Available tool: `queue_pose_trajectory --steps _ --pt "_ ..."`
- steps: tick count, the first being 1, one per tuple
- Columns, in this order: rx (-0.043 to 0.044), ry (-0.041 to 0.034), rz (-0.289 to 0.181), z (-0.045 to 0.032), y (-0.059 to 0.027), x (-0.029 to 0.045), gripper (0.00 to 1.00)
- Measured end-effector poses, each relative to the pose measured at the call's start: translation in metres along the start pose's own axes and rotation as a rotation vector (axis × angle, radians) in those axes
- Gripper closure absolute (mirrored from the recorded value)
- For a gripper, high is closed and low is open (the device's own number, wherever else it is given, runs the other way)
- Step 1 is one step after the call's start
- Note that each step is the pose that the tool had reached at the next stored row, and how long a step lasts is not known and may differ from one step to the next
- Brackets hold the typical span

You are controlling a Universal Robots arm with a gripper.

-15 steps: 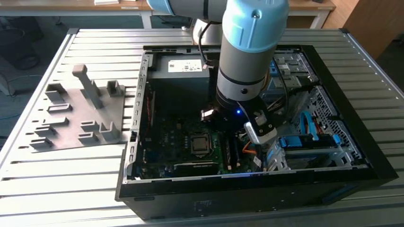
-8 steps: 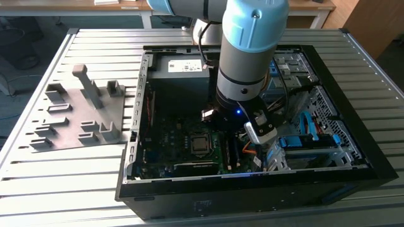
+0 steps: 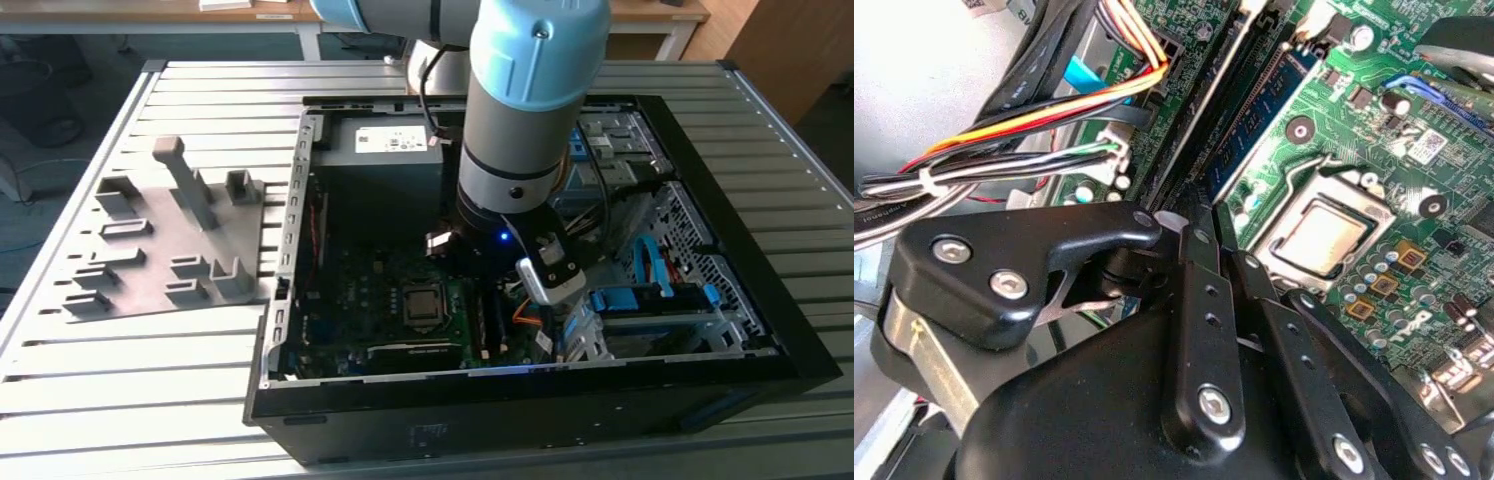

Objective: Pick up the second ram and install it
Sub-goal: 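Insert the second ram into the second slot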

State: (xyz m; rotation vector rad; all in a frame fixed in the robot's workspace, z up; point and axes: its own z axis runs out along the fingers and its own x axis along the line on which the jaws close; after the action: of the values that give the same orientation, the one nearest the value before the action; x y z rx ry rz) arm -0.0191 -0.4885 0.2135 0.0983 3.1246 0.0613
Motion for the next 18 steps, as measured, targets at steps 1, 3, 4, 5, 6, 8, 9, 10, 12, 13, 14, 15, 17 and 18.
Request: queue_pose_trajectory --steps 1,3,4,5,6,8,9,10,12,13,14,15,17,18 --pt "0.0 0.0 0.0 0.0 0.0 0.0 0.87" --pt "-0.0002 -0.0002 0.0 -0.0007 0.0 0.0 0.87" --pt "-0.0004 -0.0002 -0.001 -0.003 0.0001 0.0 0.87" --pt "-0.0001 -0.0001 -0.001 -0.0073 0.0003 -0.0001 0.87" --pt "-0.0001 -0.0003 -0.001 -0.0117 0.0004 -0.0001 0.87" --pt "0.0 -0.0004 -0.001 -0.0208 0.0008 -0.0003 0.87" --pt "-0.0001 -0.0007 -0.001 -0.0251 0.001 -0.0003 0.87" --pt "-0.0001 -0.0014 -0.001 -0.0264 0.001 -0.0003 0.87" --pt "-0.0004 -0.0015 -0.001 -0.0263 0.001 -0.0003 0.87" --pt "-0.0004 -0.0015 -0.001 -0.0264 0.001 -0.0003 0.87" --pt "-0.0001 -0.0015 -0.001 -0.0264 0.001 -0.0002 0.87" --pt "-0.0008 -0.0013 -0.003 -0.0264 0.0009 0.0 0.87" --pt "-0.0066 -0.0005 -0.014 -0.0259 0.0008 0.0007 0.87" --pt "-0.0068 0.0 -0.027 -0.0258 0.0009 0.0008 0.87"
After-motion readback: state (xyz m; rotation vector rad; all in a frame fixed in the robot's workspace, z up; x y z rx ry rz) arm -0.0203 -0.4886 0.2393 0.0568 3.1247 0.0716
